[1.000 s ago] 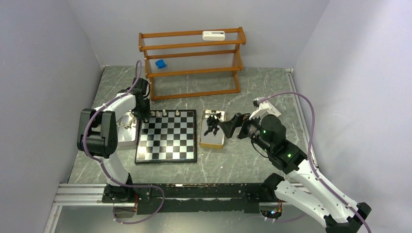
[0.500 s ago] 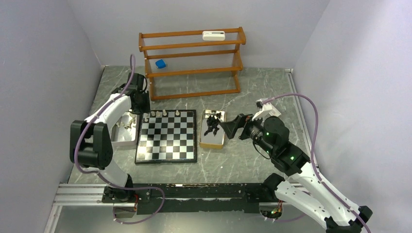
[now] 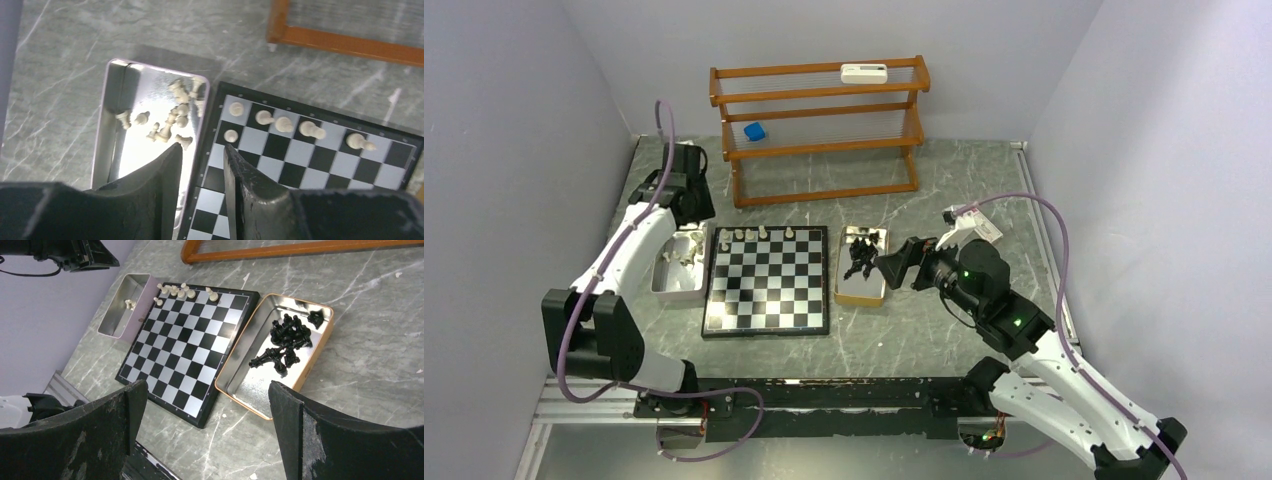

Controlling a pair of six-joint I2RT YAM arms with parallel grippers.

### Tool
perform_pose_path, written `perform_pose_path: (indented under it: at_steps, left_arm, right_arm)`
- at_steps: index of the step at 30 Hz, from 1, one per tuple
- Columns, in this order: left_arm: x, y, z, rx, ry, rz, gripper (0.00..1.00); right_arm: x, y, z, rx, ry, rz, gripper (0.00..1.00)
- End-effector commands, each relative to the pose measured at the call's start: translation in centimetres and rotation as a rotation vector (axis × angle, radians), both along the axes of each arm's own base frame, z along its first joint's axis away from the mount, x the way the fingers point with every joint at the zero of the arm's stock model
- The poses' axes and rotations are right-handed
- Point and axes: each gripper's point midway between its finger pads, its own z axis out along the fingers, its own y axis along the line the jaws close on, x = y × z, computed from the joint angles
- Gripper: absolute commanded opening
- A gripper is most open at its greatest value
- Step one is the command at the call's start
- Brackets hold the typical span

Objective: Set up the chess pieces on the board
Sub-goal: Pick up the chess piece from the storage box.

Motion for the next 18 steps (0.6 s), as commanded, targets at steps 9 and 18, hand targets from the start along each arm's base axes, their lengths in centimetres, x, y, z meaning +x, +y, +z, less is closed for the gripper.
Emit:
perform_pose_path:
  at_steps: [9,18]
  left_arm:
    - [-2.0,7.1,-5.8,-0.042,0.105,0.227,0.36]
    - [-1.6,9.2,-8.8,-0.116,0.175,0.265,0.32]
  right_arm:
    - [0.3,0.8,0.9,0.001,-0.033,0.034,0.95]
    - [0.3,1.0,1.2,0.030,-0.038,0.033,0.95]
